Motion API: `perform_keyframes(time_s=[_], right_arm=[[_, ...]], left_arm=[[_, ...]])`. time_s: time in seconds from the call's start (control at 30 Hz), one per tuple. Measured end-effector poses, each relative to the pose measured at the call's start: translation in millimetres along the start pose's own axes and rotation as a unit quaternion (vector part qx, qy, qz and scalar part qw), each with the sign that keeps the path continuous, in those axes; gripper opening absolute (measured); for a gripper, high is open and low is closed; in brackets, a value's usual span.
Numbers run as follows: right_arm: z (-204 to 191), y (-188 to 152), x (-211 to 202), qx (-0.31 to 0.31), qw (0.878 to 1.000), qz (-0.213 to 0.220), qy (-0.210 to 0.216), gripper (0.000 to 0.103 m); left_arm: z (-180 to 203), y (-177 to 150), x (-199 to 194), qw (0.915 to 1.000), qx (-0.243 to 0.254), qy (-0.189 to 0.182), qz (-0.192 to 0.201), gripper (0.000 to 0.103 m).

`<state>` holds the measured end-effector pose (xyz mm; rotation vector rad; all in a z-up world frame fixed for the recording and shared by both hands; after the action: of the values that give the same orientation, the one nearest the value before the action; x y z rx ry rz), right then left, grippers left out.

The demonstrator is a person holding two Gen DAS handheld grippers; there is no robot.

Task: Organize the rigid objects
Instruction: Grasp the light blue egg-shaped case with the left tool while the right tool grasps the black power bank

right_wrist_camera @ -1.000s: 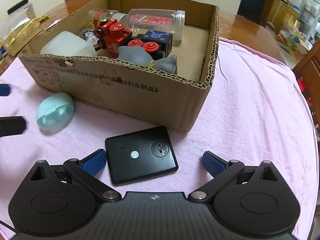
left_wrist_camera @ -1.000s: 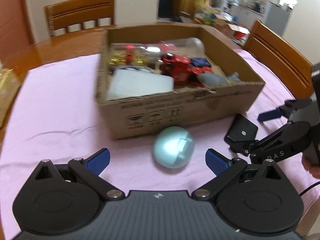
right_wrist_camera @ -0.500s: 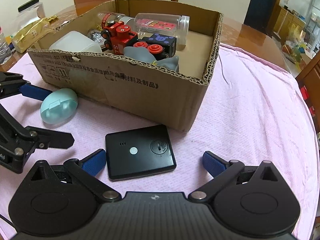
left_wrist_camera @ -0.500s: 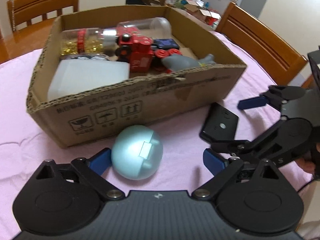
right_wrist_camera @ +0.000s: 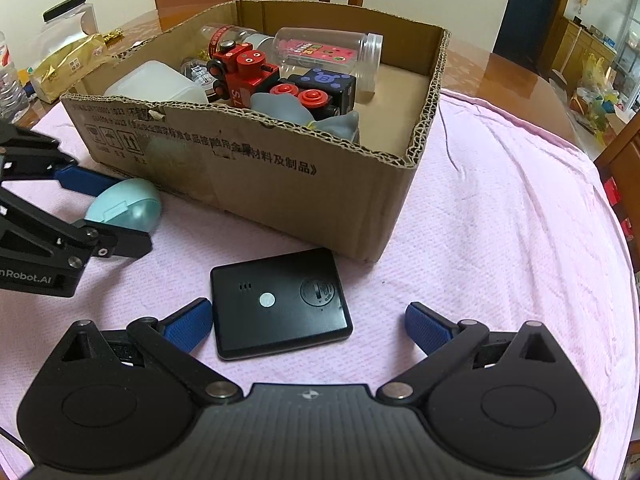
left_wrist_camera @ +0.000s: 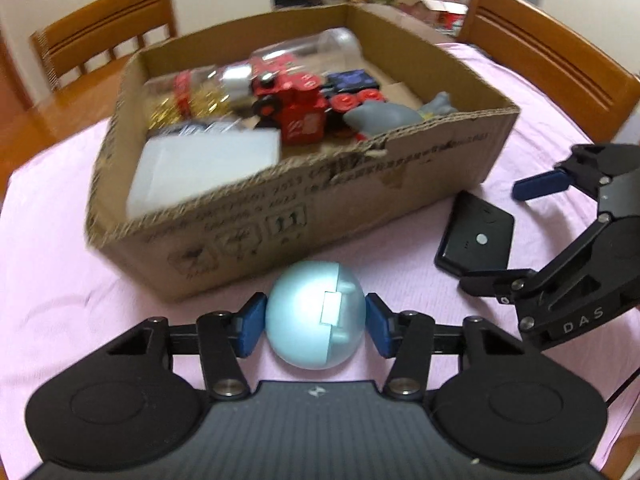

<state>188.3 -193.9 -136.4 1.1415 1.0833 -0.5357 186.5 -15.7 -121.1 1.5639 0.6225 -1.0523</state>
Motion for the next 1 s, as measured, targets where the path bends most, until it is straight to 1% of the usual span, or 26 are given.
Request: perform_keyframes(time_s=[0.1,0.27,0.37,0.5,0.63,0.7,0.77,0.93,1.0], right_arm=[[-0.8,0.4,0.1,0.004,1.0,-0.001,-0.002,0.103],[-1.7,0.0,0.0,-0.005,1.0,-0.002,0.002,0.103],[-3.7,1.2,0.6,-0.038,0.999,-0.003,0.021,0.103],[-4.8,5.8,3.5,-0.091,0.994,0.002,0.053,0.103],[-5.3,10.6,4.9,-0.107,0.992,-0.003,0.061,0.102],[-7.1,11.6,3.8,-0.111,0.992,-0.003,0.063,0.098],[-9.4,12.7,2.1,-0.11,0.992,-0.003,0.064,0.092],[-14.0,15.2,0.6,-0.114,0.991,-0.004,0.064,0.083],[-14.2,17.3,-0.2,-0.11,0.992,-0.006,0.061,0.079]], left_arm=[[1.0,-8.6,-4.4,0.9998,-0.018,0.002,0.002,0.052],[1.2,-8.7,-3.5,0.9999,-0.009,0.006,0.004,0.053],[1.2,-8.0,-3.7,0.9999,-0.01,0.006,0.006,0.053],[1.6,-7.4,-2.8,0.9999,-0.011,0.007,0.007,0.053],[1.7,-7.3,-2.4,0.9999,-0.01,0.008,0.009,0.054],[1.4,-8.1,-2.8,0.9999,-0.008,0.007,0.01,0.054],[1.3,-8.6,-3.3,0.9999,-0.004,0.005,0.009,0.055],[-1.5,-9.1,-4.2,1.0,0.008,-0.003,0.003,0.055],[-1.3,-8.1,-4.3,0.9999,0.012,-0.005,-0.001,0.053]])
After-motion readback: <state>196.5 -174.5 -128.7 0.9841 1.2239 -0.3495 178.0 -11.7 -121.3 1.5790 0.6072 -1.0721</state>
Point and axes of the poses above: each gripper's, at about its wrist camera, not at the fingertips, and x roughly the way its jaws point, z to its right, y to its top, the point moved 1 cm from there along x, roughly the way its jaws point, and after that the axes turned 2 degrees about -z, right-handed, at the moved point
